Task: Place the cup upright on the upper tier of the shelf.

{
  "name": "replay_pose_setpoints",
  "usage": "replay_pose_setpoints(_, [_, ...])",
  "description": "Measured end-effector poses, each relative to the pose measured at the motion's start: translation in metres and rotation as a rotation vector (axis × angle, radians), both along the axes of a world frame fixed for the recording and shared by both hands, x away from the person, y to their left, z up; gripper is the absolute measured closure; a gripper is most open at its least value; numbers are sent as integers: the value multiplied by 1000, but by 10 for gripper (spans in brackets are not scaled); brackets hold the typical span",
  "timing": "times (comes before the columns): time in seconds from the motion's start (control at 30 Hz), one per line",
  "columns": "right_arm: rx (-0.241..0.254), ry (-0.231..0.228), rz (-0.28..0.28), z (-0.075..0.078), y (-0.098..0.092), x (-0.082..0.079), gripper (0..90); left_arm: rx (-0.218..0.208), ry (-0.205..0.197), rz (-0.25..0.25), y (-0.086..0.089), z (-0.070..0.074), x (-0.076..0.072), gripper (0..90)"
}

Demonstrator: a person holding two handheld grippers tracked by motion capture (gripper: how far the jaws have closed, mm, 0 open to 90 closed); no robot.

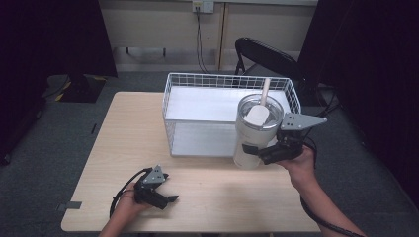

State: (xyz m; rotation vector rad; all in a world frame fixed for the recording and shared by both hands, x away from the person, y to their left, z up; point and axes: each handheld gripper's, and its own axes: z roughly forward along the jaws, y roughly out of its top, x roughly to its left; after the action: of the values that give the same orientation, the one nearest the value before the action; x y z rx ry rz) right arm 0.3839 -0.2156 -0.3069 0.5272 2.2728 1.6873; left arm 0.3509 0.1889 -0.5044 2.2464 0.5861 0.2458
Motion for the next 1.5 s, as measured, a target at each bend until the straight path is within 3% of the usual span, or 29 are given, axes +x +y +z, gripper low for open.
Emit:
replay_pose_setpoints(0.47, [-11,17,-2,18,12,16,100,1,0,0,0,0,0,121])
replay_pose_setpoints(1.1, [11,22,-29,54,20,37,100,-3,-1,3,0,0,0,121])
replay_pose_setpoints(1.5, [13,17,-95,74,23,59,100,-4,-1,3,0,0,0,121])
